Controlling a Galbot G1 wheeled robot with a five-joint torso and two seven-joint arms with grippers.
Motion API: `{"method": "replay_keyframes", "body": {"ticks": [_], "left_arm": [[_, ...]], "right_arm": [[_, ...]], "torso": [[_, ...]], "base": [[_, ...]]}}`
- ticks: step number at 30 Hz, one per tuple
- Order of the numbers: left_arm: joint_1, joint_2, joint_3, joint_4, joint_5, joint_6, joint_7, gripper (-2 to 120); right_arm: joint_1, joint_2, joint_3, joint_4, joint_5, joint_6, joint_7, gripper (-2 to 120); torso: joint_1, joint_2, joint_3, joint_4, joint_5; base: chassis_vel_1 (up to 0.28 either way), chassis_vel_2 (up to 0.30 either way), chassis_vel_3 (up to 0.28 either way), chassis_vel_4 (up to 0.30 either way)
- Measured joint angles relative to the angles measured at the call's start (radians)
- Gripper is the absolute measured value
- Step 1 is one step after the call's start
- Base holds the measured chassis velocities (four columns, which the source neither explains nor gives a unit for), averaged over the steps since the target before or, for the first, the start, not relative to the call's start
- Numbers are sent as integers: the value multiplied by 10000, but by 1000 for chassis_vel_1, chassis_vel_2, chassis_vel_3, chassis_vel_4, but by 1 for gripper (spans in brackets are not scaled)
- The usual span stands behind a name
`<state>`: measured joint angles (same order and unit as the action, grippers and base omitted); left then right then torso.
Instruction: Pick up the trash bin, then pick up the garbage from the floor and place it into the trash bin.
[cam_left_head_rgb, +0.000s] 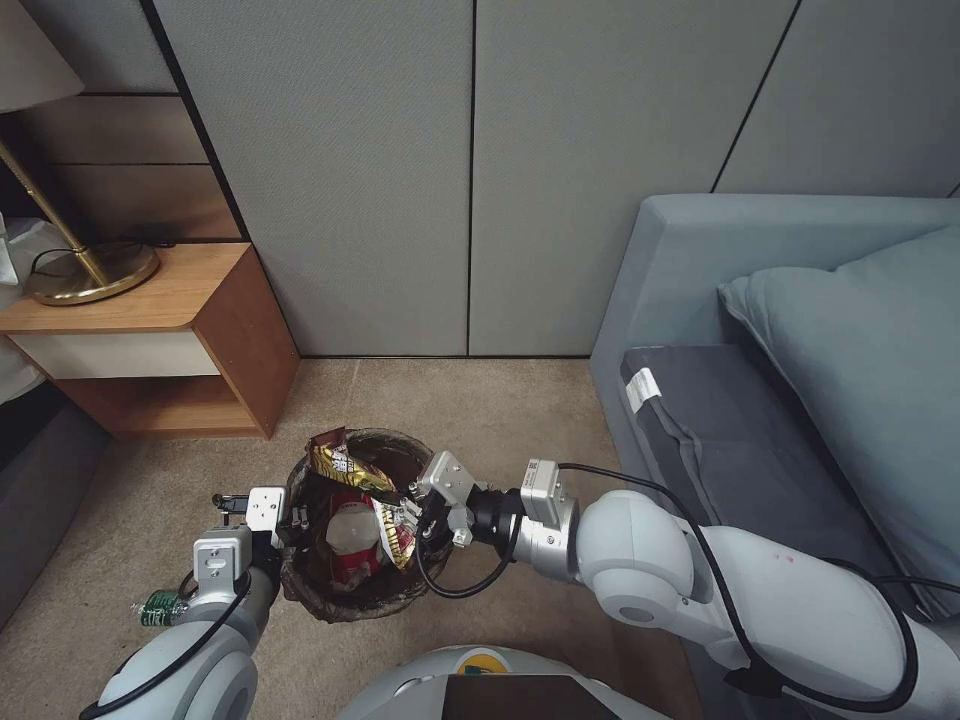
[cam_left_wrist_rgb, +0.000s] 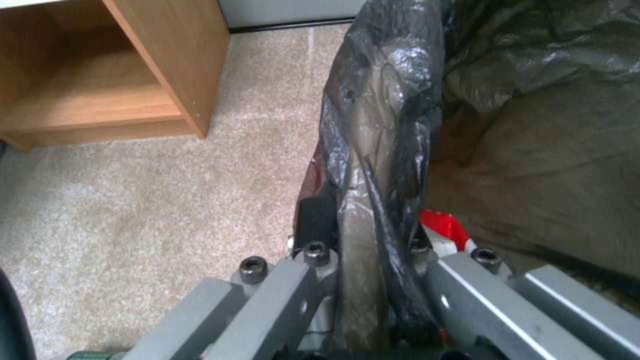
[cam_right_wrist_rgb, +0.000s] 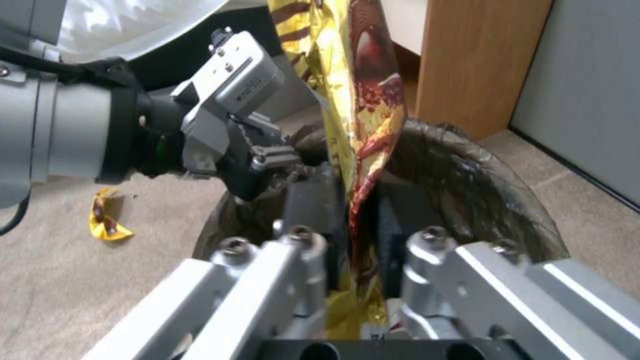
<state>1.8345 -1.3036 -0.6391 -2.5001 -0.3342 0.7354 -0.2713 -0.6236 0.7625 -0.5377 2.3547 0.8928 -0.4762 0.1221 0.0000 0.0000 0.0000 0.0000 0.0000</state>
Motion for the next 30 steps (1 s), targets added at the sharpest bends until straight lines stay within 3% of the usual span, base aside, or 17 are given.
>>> {"method": "replay_keyframes", "body": {"ticks": [3,5,6,22,30], "left_arm": [[-1,-12,2,0,-3,0,4,3],[-3,-12,3,0,-10,0,5,3],[-6,-14,2,0,-21,0,5,3],[-11,-67,36,0,-3,0,13,3],[7,-82,57,0,25,-1,18,3]], "right_arm": [[63,68,-55,4,5,-12,150,29],[78,82,-58,5,7,-13,172,32],[100,108,-58,6,8,-13,249,39],[-127,6,364,277,35,12,388,96],[-493,-78,897,425,34,53,391,100]], "torso": [[0,0,0,0,0],[0,0,0,0,0],[0,0,0,0,0],[0,0,0,-1,0],[0,0,0,-1,1]], "base": [[0,0,0,0],[0,0,0,0],[0,0,0,0],[0,0,0,0],[0,0,0,0]]}}
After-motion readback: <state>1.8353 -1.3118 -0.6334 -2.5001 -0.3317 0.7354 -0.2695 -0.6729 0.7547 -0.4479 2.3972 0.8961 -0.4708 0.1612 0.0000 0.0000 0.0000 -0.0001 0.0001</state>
